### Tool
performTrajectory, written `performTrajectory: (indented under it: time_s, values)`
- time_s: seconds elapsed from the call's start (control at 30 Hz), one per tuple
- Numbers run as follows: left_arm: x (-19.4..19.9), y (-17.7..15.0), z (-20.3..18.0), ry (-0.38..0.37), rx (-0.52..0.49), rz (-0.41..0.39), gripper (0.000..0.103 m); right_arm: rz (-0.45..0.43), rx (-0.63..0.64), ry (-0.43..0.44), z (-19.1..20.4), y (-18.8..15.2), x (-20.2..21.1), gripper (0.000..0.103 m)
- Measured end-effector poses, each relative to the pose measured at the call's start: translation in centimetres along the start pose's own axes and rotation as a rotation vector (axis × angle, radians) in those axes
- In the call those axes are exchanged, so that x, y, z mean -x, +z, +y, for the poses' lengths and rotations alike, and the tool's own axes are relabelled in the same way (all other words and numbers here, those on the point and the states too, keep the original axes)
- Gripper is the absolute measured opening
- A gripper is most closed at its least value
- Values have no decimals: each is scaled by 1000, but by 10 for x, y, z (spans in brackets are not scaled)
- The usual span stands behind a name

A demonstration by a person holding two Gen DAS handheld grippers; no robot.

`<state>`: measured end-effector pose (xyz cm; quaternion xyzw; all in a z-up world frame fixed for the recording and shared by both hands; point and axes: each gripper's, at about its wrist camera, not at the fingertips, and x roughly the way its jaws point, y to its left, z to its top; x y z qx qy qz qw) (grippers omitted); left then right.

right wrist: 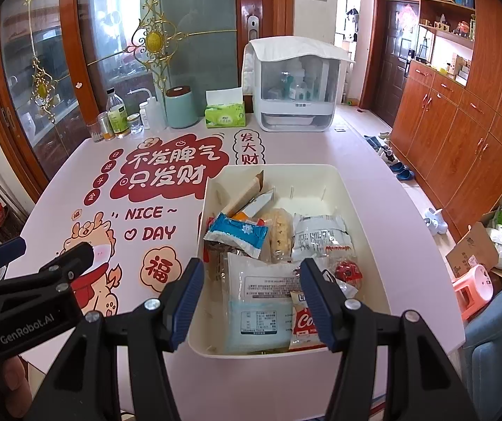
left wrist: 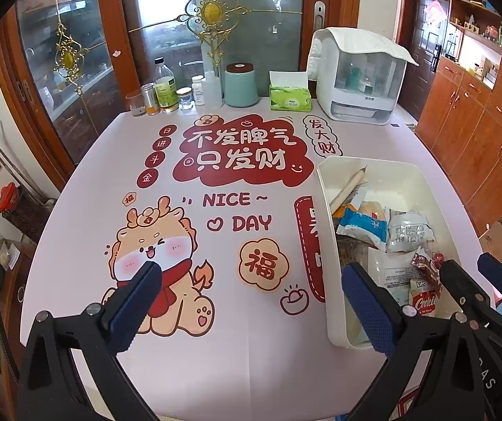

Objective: Organize snacks

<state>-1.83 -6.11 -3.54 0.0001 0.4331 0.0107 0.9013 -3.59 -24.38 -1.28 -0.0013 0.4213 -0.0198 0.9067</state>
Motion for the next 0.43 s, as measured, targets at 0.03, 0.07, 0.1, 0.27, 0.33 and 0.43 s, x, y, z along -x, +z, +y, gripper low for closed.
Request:
performTrajectory:
  time_s: [0.03, 0.07, 0.1, 0.27, 0.33, 0.43]
  values:
    - [0, 0, 0, -1, 0, -1, 102, 0, 0, -1, 0, 0, 0, 57]
    - [1, 0, 0, -1, 0, -1, 102, -1, 0, -1, 0, 0, 1, 57]
    - [1, -1, 0, -2, 0, -1, 102, -1, 1, -1, 0, 0, 0, 57]
    - [1, 0, 0, 0, 2, -1, 102, 0, 0, -1, 0, 0, 1, 57]
    - [1, -1, 0, -3, 0, -1, 102, 0, 0, -1, 0, 0, 1, 57]
    - [1, -1, -2, -11, -9, 0, 102, 1, 1, -1, 0, 0, 1, 57]
